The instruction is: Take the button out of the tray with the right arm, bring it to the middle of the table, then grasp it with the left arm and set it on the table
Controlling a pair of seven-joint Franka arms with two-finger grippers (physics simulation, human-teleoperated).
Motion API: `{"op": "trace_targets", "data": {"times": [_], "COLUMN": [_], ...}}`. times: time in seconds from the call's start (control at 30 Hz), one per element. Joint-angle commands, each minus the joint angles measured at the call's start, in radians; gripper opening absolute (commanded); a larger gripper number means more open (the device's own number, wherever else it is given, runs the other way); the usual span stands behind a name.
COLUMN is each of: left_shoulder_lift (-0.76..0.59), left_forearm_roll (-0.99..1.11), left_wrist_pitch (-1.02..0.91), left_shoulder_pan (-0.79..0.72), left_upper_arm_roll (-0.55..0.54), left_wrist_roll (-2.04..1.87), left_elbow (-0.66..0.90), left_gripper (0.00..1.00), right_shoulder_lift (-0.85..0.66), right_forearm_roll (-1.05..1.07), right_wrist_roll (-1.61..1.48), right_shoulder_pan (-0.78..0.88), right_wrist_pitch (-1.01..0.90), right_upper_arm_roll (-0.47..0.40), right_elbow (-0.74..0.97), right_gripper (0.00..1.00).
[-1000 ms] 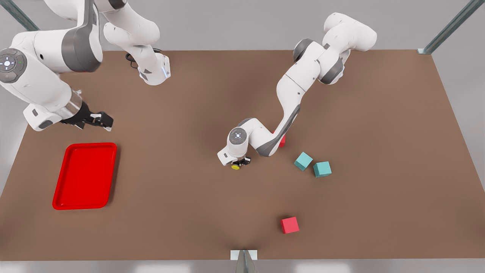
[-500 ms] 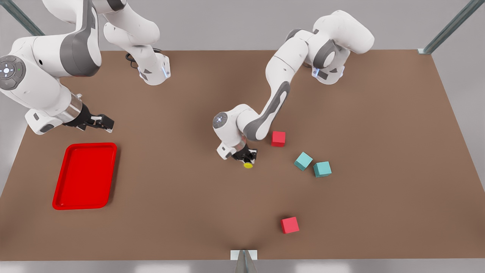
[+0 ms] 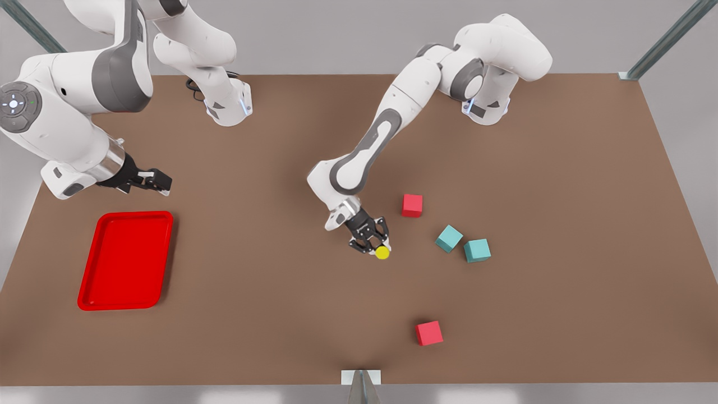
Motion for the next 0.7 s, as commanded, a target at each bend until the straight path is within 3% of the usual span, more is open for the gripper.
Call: {"op": "trace_targets", "data": {"times": [0.0,0.13,0.67], "left_shoulder_lift": [0.014,0.078,0.126], "left_forearm_roll": [0.102,0.184,0.336], "left_wrist_pitch": [0.044,0.034,0.062], "left_shoulder_pan": [-0.002,0.003,0.038], "left_upper_arm_roll": [0.0,0.001,0.001], "left_wrist_roll": [-0.94,-0.963,-1.095], "left_elbow": [-0.016,-0.037,-0.045], "left_gripper": [0.49,0.49,0.49], "right_shoulder_lift": [-0.001,0.0,-0.001], "right_forearm_roll": [0.003,0.001,-0.001], "right_wrist_roll": [-0.001,-0.001,0.002], "right_shoulder_pan": [0.001,0.001,0.017], "right_wrist_pitch": [0.0,0.0,0.0], "right_upper_arm_roll": [0.001,0.001,0.003], "right_elbow": [0.0,0.0,0.0], "right_gripper": [1.0,1.0,1.0]}}
